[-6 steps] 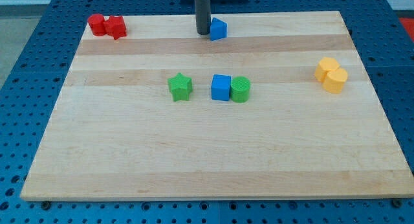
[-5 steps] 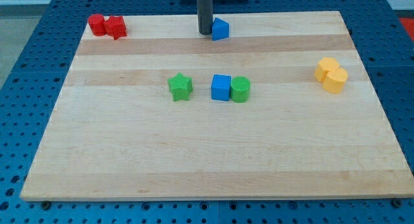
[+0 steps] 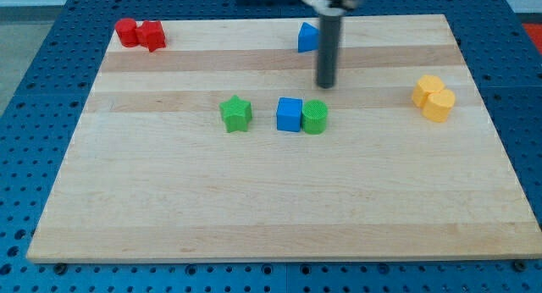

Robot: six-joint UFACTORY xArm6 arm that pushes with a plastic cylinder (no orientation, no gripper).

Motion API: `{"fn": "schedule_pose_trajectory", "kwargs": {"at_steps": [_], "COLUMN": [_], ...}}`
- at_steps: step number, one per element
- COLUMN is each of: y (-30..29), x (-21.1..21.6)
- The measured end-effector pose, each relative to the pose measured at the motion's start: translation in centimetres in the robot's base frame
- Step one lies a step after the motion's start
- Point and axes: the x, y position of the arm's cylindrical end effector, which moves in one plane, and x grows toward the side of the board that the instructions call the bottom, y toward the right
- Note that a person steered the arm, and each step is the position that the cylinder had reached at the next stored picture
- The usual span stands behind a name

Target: Point your arm at the bottom of the green circle

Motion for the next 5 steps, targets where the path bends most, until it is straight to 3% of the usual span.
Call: {"fn": "schedule_pose_trajectory", "kwargs": {"at_steps": [1,2,3,4,5], "y": [5.1,2.0,-4.6,-9.0,-9.2], "x": [3.0,8.8,11.9,12.3,9.5]}}
